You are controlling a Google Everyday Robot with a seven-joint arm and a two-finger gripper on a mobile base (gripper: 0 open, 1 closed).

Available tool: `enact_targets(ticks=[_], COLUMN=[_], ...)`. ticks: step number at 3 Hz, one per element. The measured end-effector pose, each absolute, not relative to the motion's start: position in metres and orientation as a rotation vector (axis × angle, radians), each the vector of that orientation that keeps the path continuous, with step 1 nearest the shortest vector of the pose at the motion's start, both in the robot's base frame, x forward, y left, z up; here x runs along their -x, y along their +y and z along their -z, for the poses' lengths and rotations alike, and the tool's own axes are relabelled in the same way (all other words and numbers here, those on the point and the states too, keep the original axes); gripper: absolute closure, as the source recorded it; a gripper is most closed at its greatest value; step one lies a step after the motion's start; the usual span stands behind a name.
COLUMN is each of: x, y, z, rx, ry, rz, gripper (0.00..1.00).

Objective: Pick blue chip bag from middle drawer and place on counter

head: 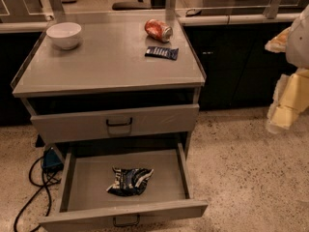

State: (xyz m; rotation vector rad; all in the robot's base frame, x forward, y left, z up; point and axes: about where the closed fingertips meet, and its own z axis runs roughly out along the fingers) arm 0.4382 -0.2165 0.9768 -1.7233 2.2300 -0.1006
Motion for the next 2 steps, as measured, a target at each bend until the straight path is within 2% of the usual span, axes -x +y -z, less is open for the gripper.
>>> enact_targets(ticks=[1,2], x=[-0.438,-0.439], y=[-0.217,-0.227], z=[-0.977,-0.965], rx=[1.723,1.702], ry=[2.23,2.207], rz=[0.1,-0.005], gripper=[0.0,0.0])
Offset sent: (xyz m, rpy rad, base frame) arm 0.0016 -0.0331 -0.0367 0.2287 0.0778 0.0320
